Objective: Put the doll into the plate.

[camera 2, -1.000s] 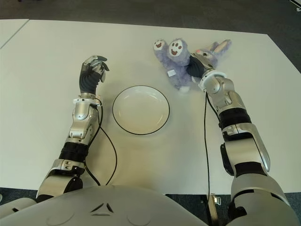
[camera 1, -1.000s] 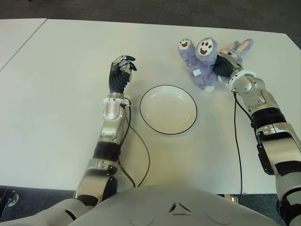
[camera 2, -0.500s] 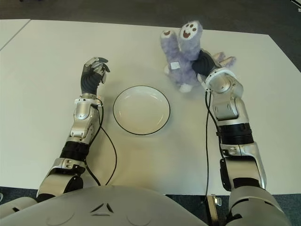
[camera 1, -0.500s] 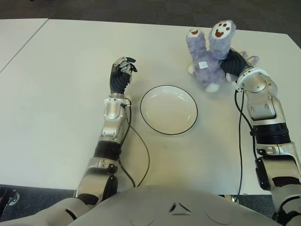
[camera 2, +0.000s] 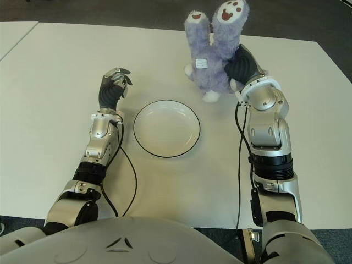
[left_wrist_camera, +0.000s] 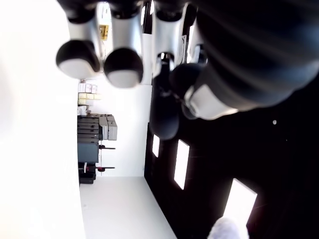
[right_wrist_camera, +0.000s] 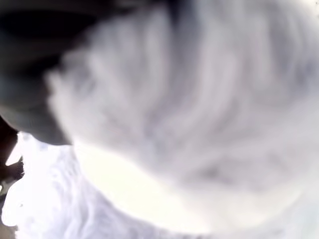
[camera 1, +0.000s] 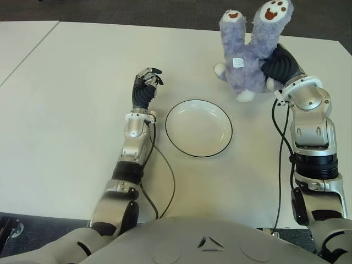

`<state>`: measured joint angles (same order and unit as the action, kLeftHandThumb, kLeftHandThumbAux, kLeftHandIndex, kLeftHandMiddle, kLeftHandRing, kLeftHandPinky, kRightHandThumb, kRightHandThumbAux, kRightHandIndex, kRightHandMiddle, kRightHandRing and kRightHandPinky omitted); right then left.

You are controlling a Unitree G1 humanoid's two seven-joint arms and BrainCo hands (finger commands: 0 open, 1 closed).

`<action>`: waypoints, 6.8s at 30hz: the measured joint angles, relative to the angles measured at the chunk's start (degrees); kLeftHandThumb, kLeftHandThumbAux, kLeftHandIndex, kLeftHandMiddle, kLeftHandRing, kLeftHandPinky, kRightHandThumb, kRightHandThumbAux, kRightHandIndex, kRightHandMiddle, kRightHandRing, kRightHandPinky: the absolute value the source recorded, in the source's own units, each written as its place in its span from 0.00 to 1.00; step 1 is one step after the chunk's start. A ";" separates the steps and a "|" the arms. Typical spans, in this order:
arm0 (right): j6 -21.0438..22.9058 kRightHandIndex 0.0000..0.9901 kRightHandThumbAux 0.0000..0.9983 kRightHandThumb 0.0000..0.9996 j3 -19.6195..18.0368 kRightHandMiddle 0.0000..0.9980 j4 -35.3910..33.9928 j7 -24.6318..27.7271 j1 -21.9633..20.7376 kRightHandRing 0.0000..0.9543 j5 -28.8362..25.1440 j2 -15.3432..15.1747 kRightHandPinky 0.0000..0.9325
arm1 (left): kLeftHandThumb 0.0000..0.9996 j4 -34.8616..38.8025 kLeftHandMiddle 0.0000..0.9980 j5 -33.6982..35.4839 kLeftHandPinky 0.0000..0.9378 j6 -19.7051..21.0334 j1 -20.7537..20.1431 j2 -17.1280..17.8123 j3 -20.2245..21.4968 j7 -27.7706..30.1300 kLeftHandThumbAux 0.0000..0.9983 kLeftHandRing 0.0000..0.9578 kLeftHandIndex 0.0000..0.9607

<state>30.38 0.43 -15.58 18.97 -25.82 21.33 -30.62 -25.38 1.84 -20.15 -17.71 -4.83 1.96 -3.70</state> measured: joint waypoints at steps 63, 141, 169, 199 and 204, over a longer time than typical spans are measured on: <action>-20.99 0.41 0.68 0.86 13.27 0.52 -9.04 10.93 1.40 0.87 1.68 3.16 0.59 | 0.71 -12.90 0.88 -0.73 0.93 -1.28 -8.22 0.46 2.48 -0.73 0.71 0.92 0.46; -35.74 0.00 0.35 0.85 11.65 0.00 -2.89 32.67 -2.17 0.36 -6.10 -13.67 0.23 | 0.71 -11.88 0.88 -0.47 0.92 -0.19 -8.26 0.51 3.53 -0.14 0.70 0.92 0.46; -53.82 0.00 0.12 0.56 12.68 0.00 17.71 46.20 -14.91 0.00 -12.33 -20.26 0.01 | 0.71 -12.81 0.88 -0.20 0.93 -0.11 -8.90 0.00 3.70 -0.20 0.70 0.92 0.46; -46.83 0.00 0.16 0.64 6.35 0.00 19.35 46.89 -16.76 0.00 -23.72 -21.03 0.00 | 0.71 -12.93 0.88 -0.11 0.93 0.22 -8.84 -0.11 3.75 0.30 0.70 0.92 0.46; -49.27 0.00 0.16 0.63 5.27 0.00 21.65 45.71 -16.75 0.00 -23.89 -20.00 0.00 | 0.71 -12.95 0.88 -0.11 0.92 0.22 -8.78 -0.08 3.75 0.56 0.70 0.92 0.46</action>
<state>-18.89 5.71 6.07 64.68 -42.57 -2.57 -50.62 -38.33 1.73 -19.92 -26.49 -4.91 5.72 -3.14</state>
